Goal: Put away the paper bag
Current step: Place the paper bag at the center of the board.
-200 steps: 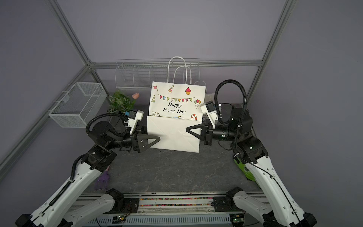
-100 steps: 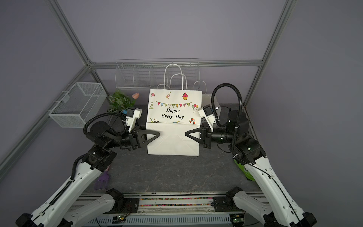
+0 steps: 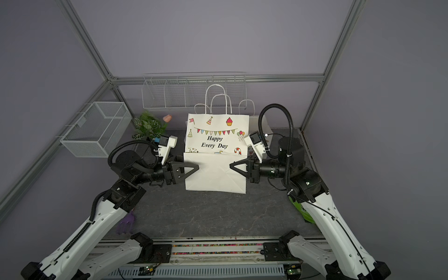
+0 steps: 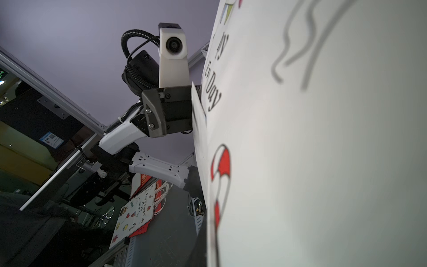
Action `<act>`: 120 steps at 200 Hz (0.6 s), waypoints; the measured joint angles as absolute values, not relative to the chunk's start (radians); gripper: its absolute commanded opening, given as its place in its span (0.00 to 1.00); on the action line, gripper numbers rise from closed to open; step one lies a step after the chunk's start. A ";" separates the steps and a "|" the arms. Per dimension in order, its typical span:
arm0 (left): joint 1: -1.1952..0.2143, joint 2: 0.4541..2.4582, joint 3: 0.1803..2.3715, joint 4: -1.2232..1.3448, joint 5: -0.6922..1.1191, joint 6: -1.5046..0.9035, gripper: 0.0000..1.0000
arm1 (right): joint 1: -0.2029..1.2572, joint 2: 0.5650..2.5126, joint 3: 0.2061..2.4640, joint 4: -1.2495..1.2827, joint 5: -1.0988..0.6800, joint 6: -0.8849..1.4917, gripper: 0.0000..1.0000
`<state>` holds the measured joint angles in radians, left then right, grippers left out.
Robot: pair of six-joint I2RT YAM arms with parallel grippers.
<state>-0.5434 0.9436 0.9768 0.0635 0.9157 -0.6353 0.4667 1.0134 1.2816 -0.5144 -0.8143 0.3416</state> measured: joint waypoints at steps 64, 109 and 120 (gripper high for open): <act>-0.543 0.780 1.034 -0.226 0.553 -0.435 1.00 | 0.401 1.068 1.328 -0.847 -0.705 0.256 0.07; -0.543 0.659 1.071 -0.271 0.377 -0.374 1.00 | 0.401 1.068 1.249 -1.026 -0.619 0.235 0.07; -0.543 0.652 1.081 -0.280 0.357 -0.363 1.00 | 0.401 1.052 1.221 -1.037 -0.612 0.239 0.07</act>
<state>-0.5434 0.6521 1.0813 -0.2798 0.3569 -0.3630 0.4007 1.0519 1.2205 -1.0367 -0.6125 0.2386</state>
